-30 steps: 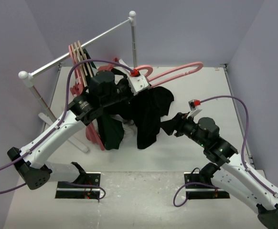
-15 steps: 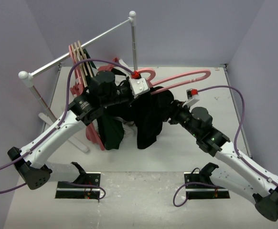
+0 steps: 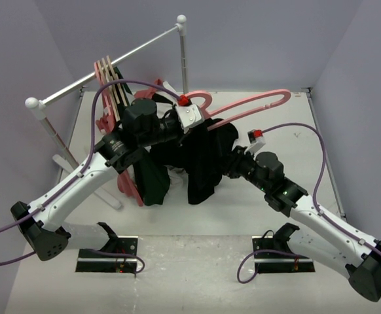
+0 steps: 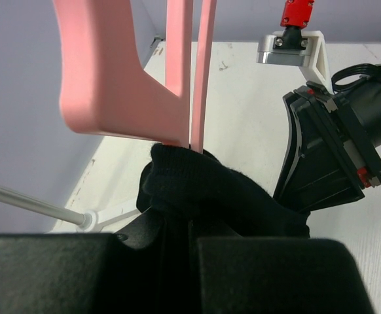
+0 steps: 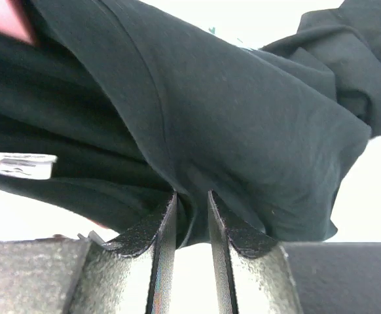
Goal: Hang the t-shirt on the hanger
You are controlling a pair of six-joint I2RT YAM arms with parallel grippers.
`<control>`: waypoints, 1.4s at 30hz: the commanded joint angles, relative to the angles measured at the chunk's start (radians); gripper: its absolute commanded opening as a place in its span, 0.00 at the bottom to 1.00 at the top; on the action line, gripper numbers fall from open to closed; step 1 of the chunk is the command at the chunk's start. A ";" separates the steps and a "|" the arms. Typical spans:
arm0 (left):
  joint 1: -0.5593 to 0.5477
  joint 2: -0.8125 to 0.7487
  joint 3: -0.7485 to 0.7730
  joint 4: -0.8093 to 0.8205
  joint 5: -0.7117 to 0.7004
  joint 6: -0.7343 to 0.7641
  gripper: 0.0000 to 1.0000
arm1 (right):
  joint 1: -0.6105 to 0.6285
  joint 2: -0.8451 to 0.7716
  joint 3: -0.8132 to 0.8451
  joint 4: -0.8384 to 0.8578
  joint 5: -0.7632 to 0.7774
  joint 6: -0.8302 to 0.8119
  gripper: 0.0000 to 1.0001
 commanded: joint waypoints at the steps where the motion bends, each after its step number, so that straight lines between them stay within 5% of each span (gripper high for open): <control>1: 0.000 -0.048 -0.004 0.138 0.002 -0.042 0.00 | 0.002 -0.026 -0.031 -0.012 0.047 0.024 0.31; 3: 0.000 -0.051 -0.007 0.145 0.011 -0.050 0.00 | 0.002 -0.021 -0.045 -0.007 0.046 0.032 0.39; 6: 0.000 -0.056 -0.011 0.158 0.025 -0.060 0.00 | 0.002 -0.012 -0.057 0.000 0.040 0.039 0.38; 11: 0.000 -0.059 -0.019 0.164 0.052 -0.072 0.00 | -0.001 0.009 -0.035 0.008 0.036 0.030 0.25; 14: 0.000 -0.062 -0.030 0.167 0.054 -0.076 0.00 | -0.004 0.022 -0.008 0.008 0.042 0.028 0.01; 18: 0.000 -0.066 -0.032 0.160 0.047 -0.074 0.00 | -0.036 -0.007 0.023 -0.018 0.063 0.027 0.00; 25: 0.000 -0.097 -0.075 0.144 0.060 -0.060 0.00 | -0.271 -0.148 0.120 -0.224 0.104 -0.035 0.00; 42: 0.000 -0.103 -0.118 0.128 0.123 -0.031 0.00 | -0.759 -0.088 0.567 -0.497 -0.063 -0.174 0.00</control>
